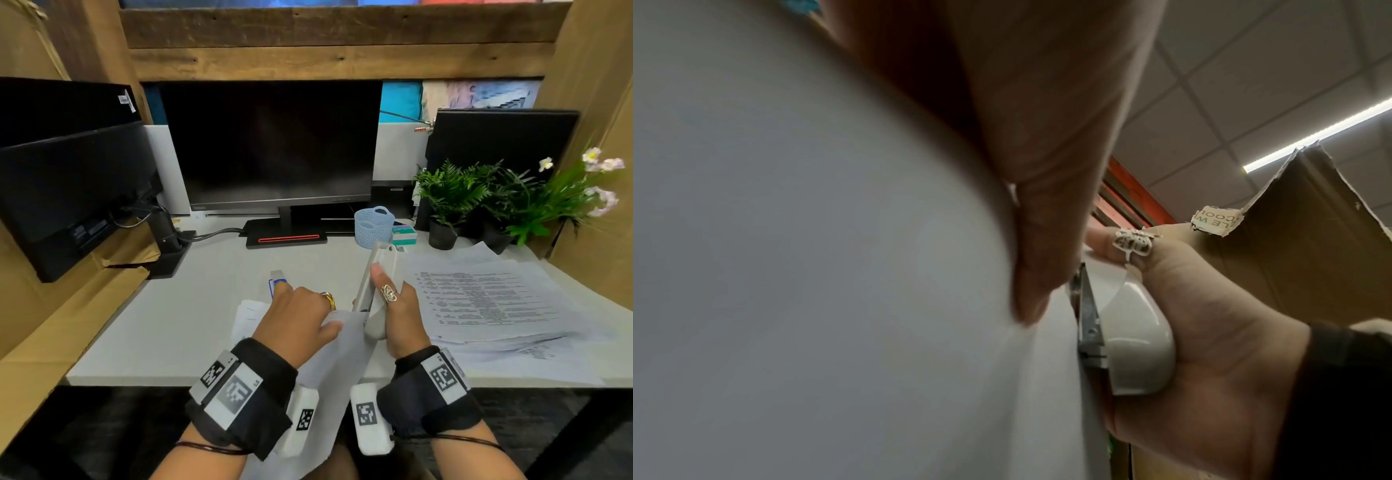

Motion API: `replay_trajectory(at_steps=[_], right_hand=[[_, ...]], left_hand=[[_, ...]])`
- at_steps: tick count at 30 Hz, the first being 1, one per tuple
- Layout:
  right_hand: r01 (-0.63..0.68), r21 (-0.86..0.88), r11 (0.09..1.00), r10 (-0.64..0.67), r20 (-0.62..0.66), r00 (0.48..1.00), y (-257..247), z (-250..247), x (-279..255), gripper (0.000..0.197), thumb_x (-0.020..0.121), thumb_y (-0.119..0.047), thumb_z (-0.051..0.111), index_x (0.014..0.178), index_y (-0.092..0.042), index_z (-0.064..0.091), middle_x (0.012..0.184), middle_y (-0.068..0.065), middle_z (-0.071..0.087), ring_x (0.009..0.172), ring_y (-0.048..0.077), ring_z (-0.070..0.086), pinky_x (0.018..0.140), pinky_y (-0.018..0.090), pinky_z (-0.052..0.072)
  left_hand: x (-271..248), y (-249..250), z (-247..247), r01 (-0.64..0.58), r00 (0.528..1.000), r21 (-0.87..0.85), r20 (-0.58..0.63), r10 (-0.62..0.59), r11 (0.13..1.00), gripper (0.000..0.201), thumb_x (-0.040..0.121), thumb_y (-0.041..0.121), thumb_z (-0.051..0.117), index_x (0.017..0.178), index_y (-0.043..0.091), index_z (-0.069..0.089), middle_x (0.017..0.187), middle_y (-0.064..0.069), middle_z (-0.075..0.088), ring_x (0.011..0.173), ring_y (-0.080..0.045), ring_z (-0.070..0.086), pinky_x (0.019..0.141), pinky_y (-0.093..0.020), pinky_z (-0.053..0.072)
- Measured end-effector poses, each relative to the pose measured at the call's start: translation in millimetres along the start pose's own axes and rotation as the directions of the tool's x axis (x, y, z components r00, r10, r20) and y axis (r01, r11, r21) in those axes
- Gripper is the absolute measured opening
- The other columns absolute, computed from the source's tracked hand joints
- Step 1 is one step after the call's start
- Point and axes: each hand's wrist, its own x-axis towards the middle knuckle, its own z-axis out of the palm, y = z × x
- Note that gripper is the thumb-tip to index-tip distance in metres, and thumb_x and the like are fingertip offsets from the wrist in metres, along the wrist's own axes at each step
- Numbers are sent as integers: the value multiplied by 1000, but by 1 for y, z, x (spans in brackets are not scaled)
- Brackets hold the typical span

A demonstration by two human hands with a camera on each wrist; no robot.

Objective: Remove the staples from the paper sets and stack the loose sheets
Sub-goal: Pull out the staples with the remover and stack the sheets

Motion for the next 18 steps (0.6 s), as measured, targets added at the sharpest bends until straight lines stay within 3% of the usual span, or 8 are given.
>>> replay_trajectory(at_steps=[1, 5, 9, 13, 16, 18], right_hand=[[1, 0, 1000, -1, -2, 1000, 0, 0, -1, 51, 71, -56, 69, 107, -20, 65, 106, 7, 69, 103, 27, 64, 95, 46, 49], [-11, 0, 1000, 11, -26, 1000, 0, 4, -3, 84, 60, -72, 64, 113, -6, 63, 104, 19, 68, 100, 38, 63, 92, 58, 47], [-26, 16, 1000, 27, -65, 997, -2, 7, -3, 70, 57, -67, 61, 99, -11, 66, 94, 20, 68, 94, 41, 64, 88, 59, 49], [-12, 37, 999, 16, -94, 995, -1, 9, -4, 49, 57, -67, 62, 82, -25, 69, 87, 15, 68, 93, 43, 63, 86, 60, 49], [-19, 56, 998, 24, -91, 996, -1, 10, -6, 53, 57, -67, 62, 83, -21, 68, 87, 16, 68, 92, 43, 63, 86, 59, 50], [-8, 55, 998, 13, -96, 995, 0, 10, -6, 45, 65, -61, 65, 83, -20, 67, 86, 15, 68, 92, 42, 63, 86, 55, 51]], left_hand=[[0, 1, 0, -6, 1000, -2, -11, 5, 1000, 43, 97, 38, 37, 60, 18, 27, 61, 3, 33, 69, -19, 37, 83, -30, 24], [-1, 3, -1, -19, 999, -10, -43, 19, 1000, 43, 96, 36, 38, 60, 17, 27, 60, 2, 33, 66, -20, 35, 81, -30, 22], [-3, 4, -2, -43, 997, -11, -66, 42, 999, 43, 97, 37, 38, 60, 17, 27, 60, 2, 33, 68, -21, 36, 78, -29, 18], [-4, 4, -2, -47, 996, -18, -74, 45, 999, 43, 97, 36, 38, 59, 18, 28, 60, 2, 33, 70, -21, 38, 79, -30, 18], [-4, 4, -1, -52, 996, -24, -71, 51, 998, 43, 97, 35, 38, 59, 17, 27, 60, 2, 33, 68, -20, 37, 81, -31, 20], [-4, 6, -1, -58, 996, -23, -64, 56, 998, 44, 97, 35, 38, 59, 17, 26, 60, 2, 32, 67, -20, 36, 84, -32, 22]])
